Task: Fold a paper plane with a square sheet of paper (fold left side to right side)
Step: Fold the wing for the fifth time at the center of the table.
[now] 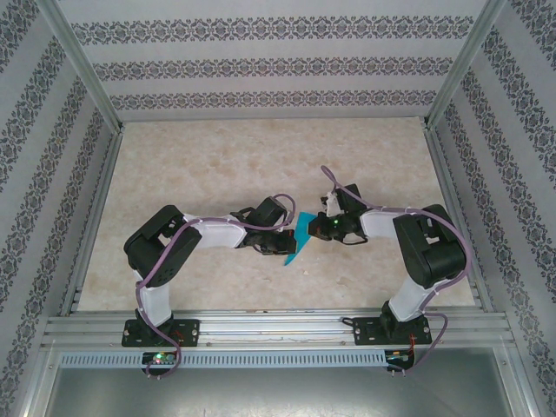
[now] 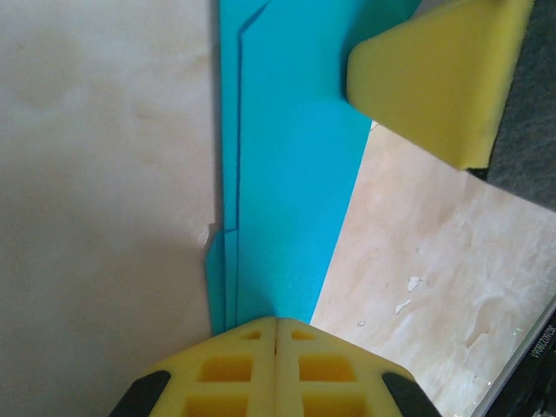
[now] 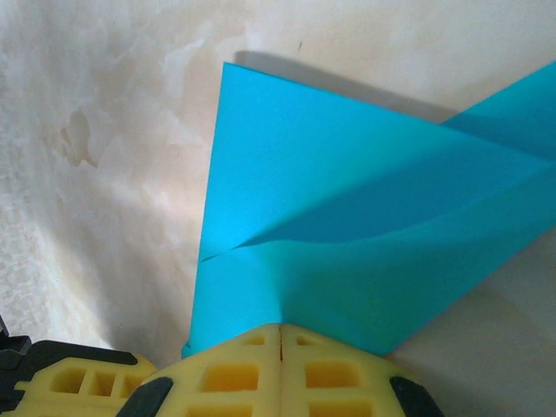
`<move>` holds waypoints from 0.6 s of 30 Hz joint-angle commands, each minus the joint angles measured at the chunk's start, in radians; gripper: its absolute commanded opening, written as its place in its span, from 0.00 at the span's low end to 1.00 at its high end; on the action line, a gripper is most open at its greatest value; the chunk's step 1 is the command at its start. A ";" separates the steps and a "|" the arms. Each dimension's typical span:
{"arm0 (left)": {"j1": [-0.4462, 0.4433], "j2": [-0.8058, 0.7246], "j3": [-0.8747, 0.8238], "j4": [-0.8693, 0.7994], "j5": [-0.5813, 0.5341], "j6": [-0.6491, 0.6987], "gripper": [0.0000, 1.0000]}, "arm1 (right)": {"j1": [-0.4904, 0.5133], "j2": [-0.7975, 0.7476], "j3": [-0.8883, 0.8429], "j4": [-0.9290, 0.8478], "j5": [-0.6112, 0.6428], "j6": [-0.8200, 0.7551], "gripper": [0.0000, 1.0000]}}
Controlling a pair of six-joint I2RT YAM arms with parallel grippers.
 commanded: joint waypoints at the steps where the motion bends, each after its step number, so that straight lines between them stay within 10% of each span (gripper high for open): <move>1: -0.010 0.058 -0.034 -0.184 -0.067 0.022 0.00 | -0.058 0.033 0.030 -0.014 0.103 -0.041 0.00; 18: -0.010 0.062 -0.034 -0.182 -0.064 0.022 0.00 | -0.169 0.076 0.135 -0.093 0.101 -0.076 0.00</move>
